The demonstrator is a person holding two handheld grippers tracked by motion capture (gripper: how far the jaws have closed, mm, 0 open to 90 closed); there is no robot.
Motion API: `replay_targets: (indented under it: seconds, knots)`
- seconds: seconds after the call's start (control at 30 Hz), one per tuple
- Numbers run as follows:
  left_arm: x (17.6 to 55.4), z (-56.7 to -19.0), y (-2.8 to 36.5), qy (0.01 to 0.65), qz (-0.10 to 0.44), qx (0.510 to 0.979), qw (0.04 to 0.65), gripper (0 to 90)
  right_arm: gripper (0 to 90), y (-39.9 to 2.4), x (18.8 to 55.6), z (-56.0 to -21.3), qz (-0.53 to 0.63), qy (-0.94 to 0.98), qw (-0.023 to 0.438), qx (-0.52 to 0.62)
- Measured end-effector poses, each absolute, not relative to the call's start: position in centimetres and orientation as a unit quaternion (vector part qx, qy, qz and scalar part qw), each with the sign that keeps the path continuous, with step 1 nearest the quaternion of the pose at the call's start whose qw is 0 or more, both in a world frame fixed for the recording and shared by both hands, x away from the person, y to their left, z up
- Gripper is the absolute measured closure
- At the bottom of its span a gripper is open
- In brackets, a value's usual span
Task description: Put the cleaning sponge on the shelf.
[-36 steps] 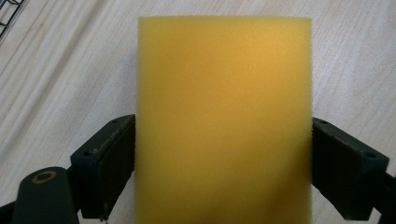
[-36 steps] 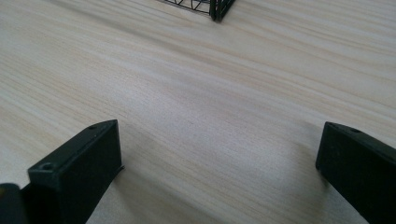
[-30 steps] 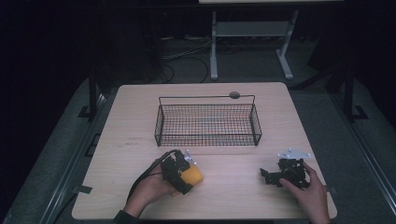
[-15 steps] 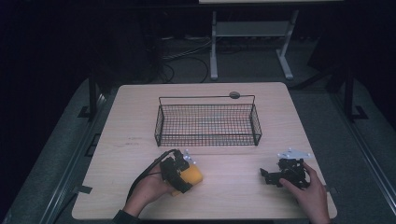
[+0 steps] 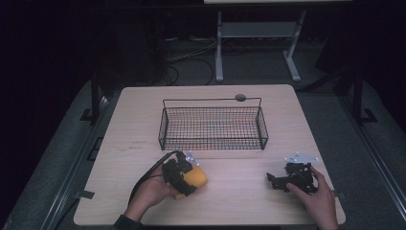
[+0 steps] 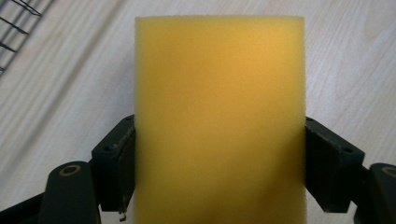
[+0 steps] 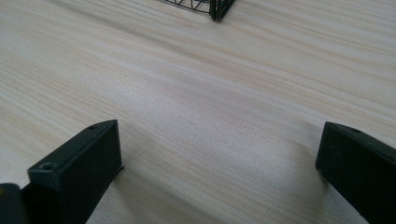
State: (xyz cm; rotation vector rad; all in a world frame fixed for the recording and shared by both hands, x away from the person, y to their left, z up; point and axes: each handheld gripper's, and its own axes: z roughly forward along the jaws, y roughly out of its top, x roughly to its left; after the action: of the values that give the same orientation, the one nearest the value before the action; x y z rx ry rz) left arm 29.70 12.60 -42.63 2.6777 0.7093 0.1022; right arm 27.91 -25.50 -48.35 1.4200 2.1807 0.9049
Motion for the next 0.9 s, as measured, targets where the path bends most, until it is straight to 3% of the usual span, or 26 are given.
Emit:
replay_targets:
  seconds: [0.9]
  knots:
    - [31.4, -38.4, 13.0, 0.263, 0.050, 0.940, 0.212, 23.0, 0.0, -25.5, 27.9, -48.3, 0.323, 0.777, 0.192, 0.505]
